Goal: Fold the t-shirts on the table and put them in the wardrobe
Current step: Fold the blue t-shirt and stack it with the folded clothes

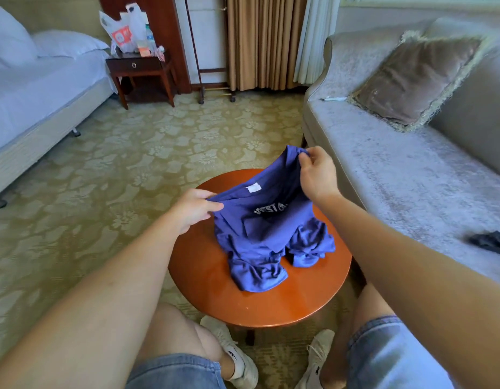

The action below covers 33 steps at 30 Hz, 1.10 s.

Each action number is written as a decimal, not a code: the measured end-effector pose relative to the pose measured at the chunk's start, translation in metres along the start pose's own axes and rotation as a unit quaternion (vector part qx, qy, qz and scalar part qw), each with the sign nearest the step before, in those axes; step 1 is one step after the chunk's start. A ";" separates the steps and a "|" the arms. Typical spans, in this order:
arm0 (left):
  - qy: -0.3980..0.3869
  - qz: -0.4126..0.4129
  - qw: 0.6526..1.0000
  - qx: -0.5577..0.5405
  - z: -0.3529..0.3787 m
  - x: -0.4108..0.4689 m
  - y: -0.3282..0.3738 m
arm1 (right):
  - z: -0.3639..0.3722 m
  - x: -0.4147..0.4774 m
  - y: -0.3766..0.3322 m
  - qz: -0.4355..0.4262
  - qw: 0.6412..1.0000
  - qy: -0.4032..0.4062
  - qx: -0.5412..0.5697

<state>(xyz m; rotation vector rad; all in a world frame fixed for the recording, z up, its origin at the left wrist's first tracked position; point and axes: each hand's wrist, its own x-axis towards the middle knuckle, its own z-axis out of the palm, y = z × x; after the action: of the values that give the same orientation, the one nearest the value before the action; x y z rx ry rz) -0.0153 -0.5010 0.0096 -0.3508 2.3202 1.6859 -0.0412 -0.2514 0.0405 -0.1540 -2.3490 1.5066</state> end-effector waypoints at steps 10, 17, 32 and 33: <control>0.039 0.195 0.953 -0.227 -0.020 -0.087 0.136 | -0.105 -0.003 -0.092 -0.090 0.986 0.138 0.026; 0.142 0.328 0.906 -0.228 -0.032 -0.170 0.207 | -0.168 -0.038 -0.156 -0.150 0.970 0.192 -0.021; 0.218 0.497 0.819 -0.187 -0.068 -0.309 0.300 | -0.260 -0.097 -0.272 -0.323 0.915 0.240 0.043; 0.224 0.495 0.820 -0.181 -0.070 -0.309 0.302 | -0.259 -0.096 -0.274 -0.328 0.913 0.237 0.046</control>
<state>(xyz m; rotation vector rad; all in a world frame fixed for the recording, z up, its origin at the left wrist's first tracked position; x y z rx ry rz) 0.1685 -0.4629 0.4046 0.6088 2.7063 2.7823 0.1631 -0.1731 0.3623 0.2485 -1.6905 1.0823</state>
